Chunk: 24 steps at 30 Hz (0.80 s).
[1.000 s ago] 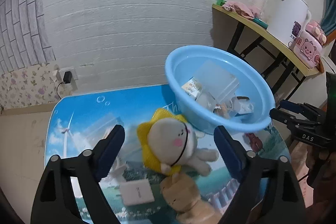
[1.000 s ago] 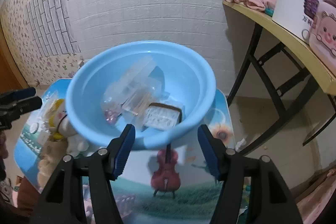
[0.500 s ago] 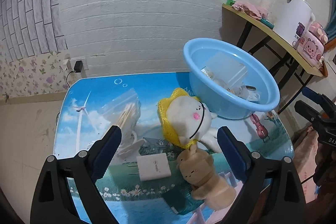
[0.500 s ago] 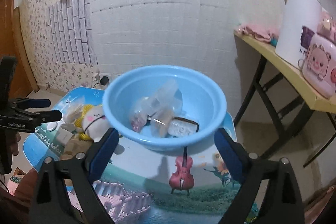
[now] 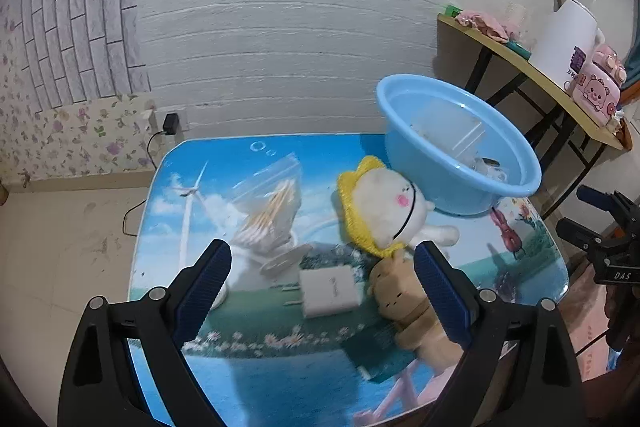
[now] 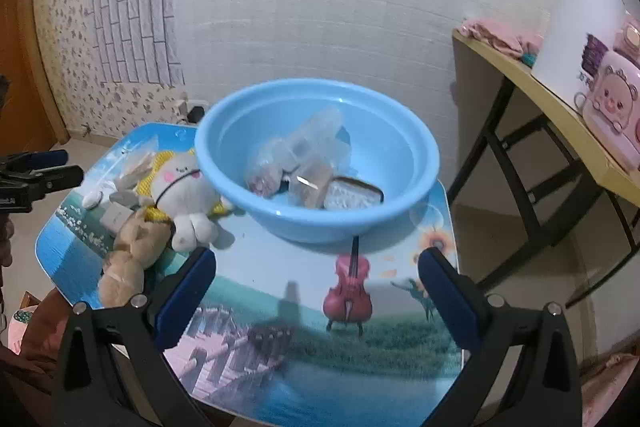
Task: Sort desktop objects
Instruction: 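Grasp the white round disc with the left gripper while the right gripper grasps the tan plush bear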
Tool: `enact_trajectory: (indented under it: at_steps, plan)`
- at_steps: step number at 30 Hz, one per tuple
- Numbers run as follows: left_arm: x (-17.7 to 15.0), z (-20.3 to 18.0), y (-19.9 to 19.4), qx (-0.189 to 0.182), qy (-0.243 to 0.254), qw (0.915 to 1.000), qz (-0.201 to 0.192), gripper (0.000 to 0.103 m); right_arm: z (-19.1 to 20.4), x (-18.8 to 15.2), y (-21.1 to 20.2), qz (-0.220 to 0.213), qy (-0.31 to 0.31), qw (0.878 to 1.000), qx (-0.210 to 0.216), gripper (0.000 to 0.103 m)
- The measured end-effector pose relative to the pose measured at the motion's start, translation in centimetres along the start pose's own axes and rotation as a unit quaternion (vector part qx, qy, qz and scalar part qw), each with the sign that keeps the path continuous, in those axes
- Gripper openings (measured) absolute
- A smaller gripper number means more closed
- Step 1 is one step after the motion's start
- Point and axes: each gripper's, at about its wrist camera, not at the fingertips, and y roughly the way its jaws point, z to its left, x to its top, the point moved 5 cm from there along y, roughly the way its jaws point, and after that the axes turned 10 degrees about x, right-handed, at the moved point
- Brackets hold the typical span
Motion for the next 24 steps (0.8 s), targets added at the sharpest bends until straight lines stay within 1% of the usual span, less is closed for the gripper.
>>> enact_trajectory:
  at_steps: [2, 5, 6, 8, 9, 15, 18, 20, 24]
  plan:
    - [-0.6, 0.6, -0.1, 0.006, -0.004, 1.0000, 0.003, 0.093, 0.1, -0.5, -0.1, 0.001, 0.008, 1.000, 0.005, 0.099]
    - [-1.5, 1.2, -0.4, 0.007, -0.008, 0.9999, 0.004, 0.093, 0.7, -1.2, 0.2, 0.007, 0.015, 1.000, 0.015, 0.098]
    - [-1.9, 1.3, -0.4, 0.007, -0.008, 0.9999, 0.005, 0.093, 1.0, -1.6, 0.4, 0.012, 0.018, 0.999, 0.026, 0.098]
    - [-2.7, 1.5, -0.4, 0.006, -0.009, 0.9999, 0.011, 0.093, 1.6, -2.2, 0.8, 0.021, 0.023, 0.998, 0.048, 0.091]
    - [-3.2, 1.6, -0.3, 0.005, -0.009, 0.9998, 0.014, 0.093, 2.0, -2.5, 0.9, 0.026, 0.025, 0.998, 0.057, 0.090]
    - [-5.2, 2.1, 0.4, -0.005, -0.009, 0.9995, 0.031, 0.093, 4.5, -3.4, 1.7, 0.033, 0.029, 0.994, 0.103, 0.090]
    - [-5.7, 2.6, 0.9, -0.007, -0.008, 0.9993, 0.037, 0.093, 6.0, -3.3, 1.9, 0.033, 0.021, 0.993, 0.113, 0.090]
    - [-5.8, 3.0, 1.1, -0.005, -0.003, 0.9993, 0.036, 0.093, 6.9, -3.1, 2.1, 0.033, 0.022, 0.991, 0.125, 0.090]
    - [-5.9, 4.6, 2.3, 0.013, 0.010, 0.9991, 0.039, 0.093, 8.1, -2.9, 2.7, 0.039, 0.039, 0.988, 0.147, 0.090]
